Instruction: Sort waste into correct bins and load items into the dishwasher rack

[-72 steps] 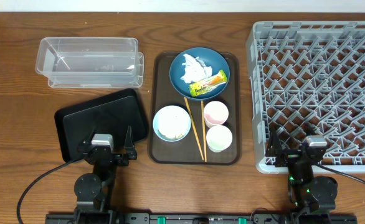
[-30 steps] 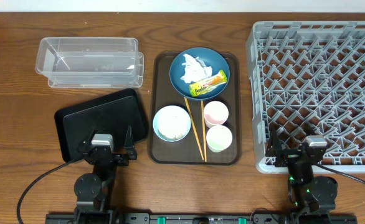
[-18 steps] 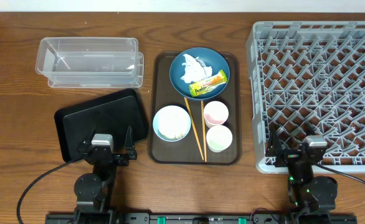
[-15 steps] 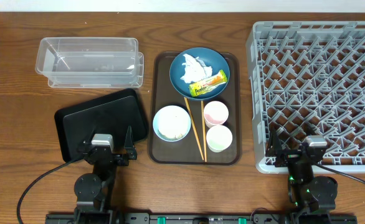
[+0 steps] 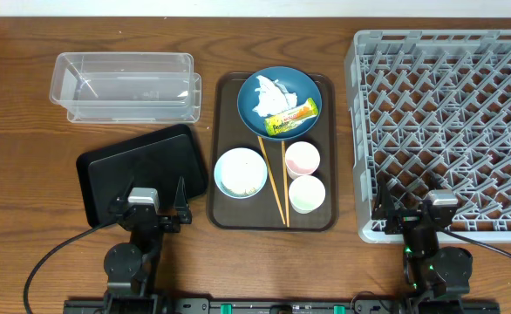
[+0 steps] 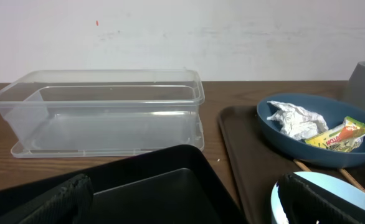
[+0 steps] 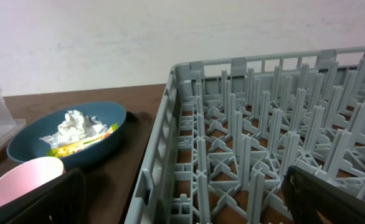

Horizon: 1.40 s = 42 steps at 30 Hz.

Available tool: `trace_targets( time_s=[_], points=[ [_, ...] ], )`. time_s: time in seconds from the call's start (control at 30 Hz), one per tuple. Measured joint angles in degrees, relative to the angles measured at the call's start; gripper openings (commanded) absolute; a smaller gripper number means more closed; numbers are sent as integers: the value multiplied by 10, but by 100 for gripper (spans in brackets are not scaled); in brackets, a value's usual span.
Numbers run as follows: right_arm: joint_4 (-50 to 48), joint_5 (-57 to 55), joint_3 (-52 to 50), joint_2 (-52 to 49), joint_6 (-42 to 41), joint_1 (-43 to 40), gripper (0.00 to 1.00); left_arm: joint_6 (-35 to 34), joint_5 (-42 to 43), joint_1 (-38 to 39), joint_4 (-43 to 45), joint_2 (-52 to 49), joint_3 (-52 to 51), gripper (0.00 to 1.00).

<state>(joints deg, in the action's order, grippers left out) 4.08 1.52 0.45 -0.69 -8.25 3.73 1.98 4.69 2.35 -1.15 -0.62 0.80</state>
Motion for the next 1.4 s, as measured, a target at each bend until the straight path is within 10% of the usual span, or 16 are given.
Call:
trace_targets(
  time_s=[1.03,1.4],
  points=[
    [-12,0,7,-2,-3,0,99,-100,-1,0,-18,-8,12,97],
    [46,0,150,-140,-5,0,99,-115,1,0,-47,-213,150,97]
  ],
)
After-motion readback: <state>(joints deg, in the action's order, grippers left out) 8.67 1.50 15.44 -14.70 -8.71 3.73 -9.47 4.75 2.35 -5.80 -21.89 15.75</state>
